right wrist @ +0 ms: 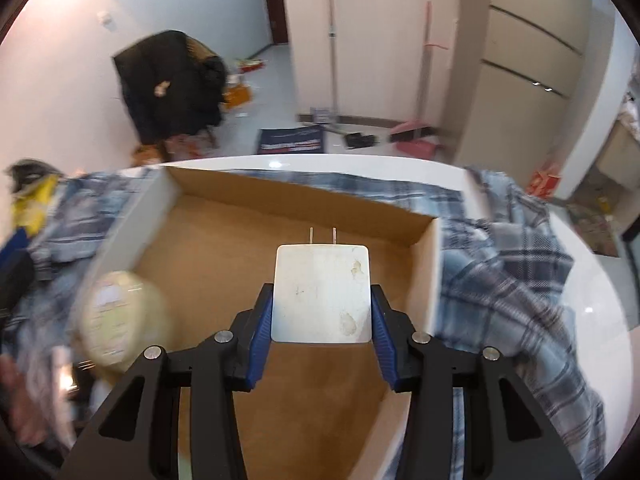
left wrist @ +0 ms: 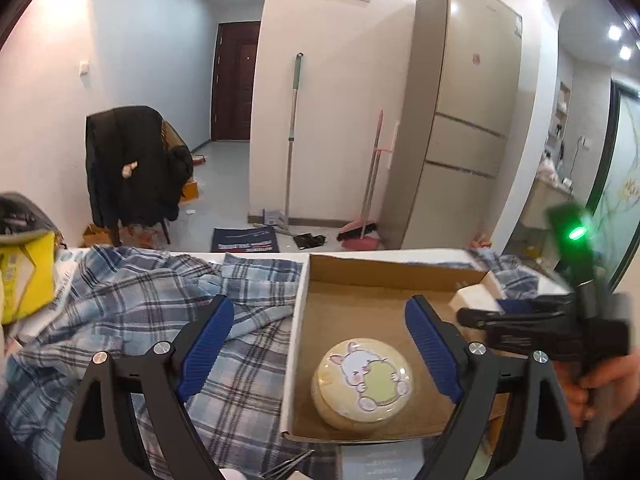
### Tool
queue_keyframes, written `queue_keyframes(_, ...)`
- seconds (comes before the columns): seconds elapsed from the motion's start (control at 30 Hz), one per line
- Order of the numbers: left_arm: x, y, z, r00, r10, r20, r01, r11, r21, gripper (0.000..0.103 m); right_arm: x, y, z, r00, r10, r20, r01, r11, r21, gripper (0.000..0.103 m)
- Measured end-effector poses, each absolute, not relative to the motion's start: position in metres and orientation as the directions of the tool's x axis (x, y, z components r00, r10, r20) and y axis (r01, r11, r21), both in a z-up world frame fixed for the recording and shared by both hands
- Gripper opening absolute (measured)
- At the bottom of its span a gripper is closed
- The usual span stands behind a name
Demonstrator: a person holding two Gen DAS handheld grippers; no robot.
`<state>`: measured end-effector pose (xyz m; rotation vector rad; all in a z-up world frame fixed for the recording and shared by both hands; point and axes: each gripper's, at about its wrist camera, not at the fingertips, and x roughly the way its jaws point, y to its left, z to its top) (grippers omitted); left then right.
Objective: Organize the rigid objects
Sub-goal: 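Lower the white box into the cardboard box and open the right gripper, then withdraw both grippers up from the cardboard box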
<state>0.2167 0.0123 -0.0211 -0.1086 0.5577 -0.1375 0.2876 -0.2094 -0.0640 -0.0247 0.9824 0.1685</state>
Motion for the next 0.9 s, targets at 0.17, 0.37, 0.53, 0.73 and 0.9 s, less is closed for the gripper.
queue_keyframes(0.17, 0.214, 0.016, -0.016, 0.854, -0.148, -0.499, 0.085, 0.986, -0.146, 0.089, 0.301, -0.224, -0.070, 0.515, 0.168, -0.841, -0.127, 0.985, 0.119, 0.044)
queue_keyframes(0.37, 0.203, 0.015, -0.002, 0.876, -0.134, -0.464, 0.091, 0.989, -0.115, 0.090, 0.288, -0.228, -0.048, 0.571, 0.177, -0.802, -0.118, 0.984, 0.133, 0.065)
queue_keyframes(0.53, 0.183, 0.015, 0.018, 0.889, -0.125, -0.440, 0.097, 0.992, -0.085, 0.090, 0.253, -0.231, -0.002, 0.656, 0.203, -0.727, -0.165, 0.978, 0.125, 0.065)
queue_keyframes(0.73, 0.139, 0.011, 0.055, 0.928, -0.118, -0.353, 0.108, 0.993, -0.047, 0.091, 0.200, -0.231, 0.042, 0.747, 0.221, -0.627, -0.194, 0.975, 0.112, 0.065)
queue_keyframes(0.9, 0.102, 0.011, 0.078, 0.947, -0.149, -0.284, 0.129, 0.988, -0.089, 0.103, 0.155, -0.226, 0.064, 0.779, 0.275, -0.563, -0.264, 0.959, 0.103, 0.065)
